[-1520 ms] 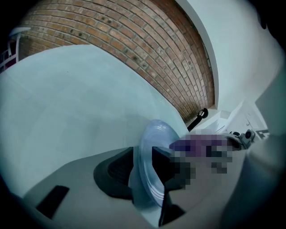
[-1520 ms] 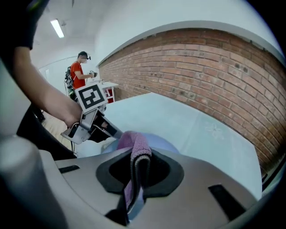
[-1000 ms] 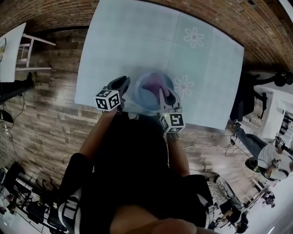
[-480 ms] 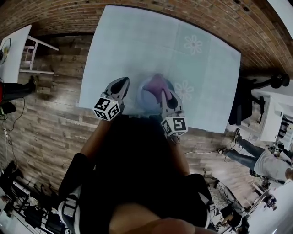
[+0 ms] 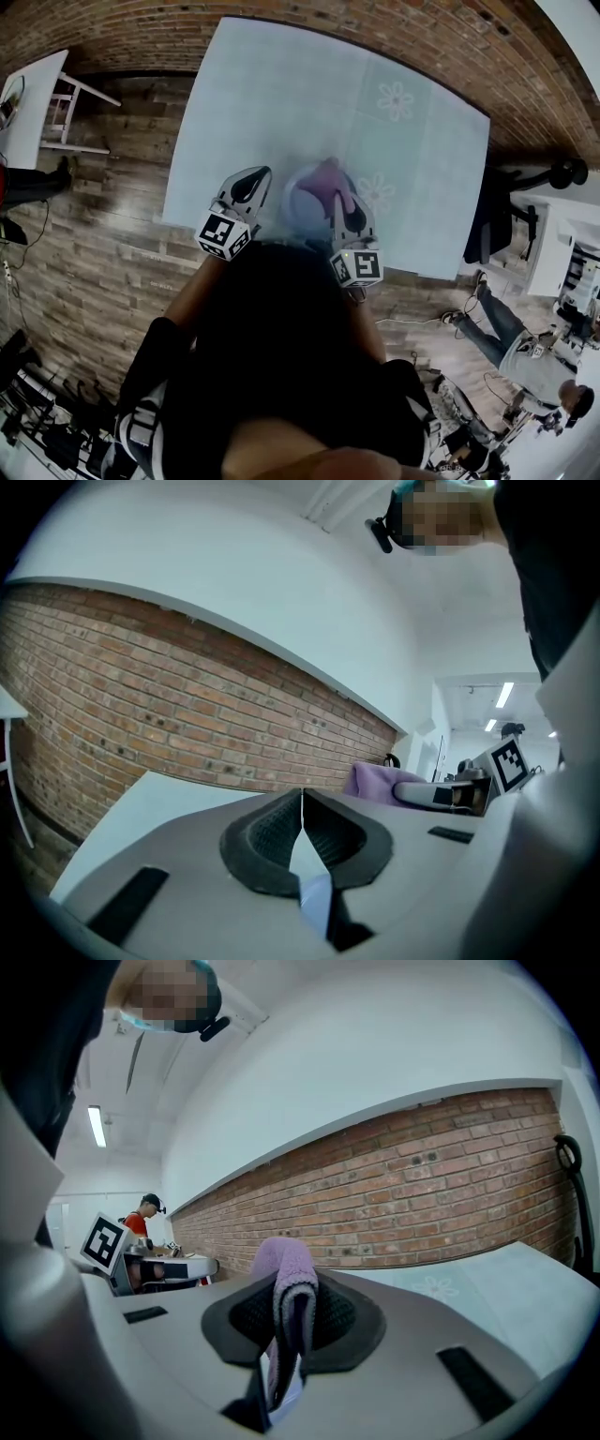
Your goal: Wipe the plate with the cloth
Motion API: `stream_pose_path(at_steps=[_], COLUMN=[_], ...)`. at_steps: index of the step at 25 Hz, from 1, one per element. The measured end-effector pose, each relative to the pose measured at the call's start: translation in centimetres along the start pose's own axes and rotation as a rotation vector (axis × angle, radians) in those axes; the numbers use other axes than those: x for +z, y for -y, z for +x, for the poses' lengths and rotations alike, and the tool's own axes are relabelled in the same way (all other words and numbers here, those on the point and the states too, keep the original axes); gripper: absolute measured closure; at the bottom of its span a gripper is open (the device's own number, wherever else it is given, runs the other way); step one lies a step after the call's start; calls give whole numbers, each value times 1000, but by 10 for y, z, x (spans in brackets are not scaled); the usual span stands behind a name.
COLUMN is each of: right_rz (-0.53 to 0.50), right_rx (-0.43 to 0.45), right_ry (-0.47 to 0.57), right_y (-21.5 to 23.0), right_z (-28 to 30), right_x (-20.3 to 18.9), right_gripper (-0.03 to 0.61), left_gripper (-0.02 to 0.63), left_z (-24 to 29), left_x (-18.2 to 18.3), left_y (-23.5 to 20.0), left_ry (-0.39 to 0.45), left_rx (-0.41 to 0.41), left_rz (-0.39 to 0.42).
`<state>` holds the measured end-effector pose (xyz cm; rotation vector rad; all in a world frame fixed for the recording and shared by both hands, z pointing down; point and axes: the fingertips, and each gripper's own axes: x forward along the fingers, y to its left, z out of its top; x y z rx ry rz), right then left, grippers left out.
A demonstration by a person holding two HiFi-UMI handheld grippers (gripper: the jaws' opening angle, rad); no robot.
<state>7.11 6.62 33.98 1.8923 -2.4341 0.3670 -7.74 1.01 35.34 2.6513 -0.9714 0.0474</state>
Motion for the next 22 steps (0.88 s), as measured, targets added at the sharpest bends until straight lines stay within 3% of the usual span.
stream_pose_path(at_steps=[5,22], right_rz=[-24,-22], right_rx=[5,12], right_ry=[1,-10], right_y=[-2,-1], right_z=[4,-1], right_x=[1,-1], right_gripper=[515,515], left_gripper=[575,575], left_z=[4,8], left_x=[4,5], left_y=[7,18], left_ry=[4,4], left_rx=[-20,-46], left_rz=[60,88])
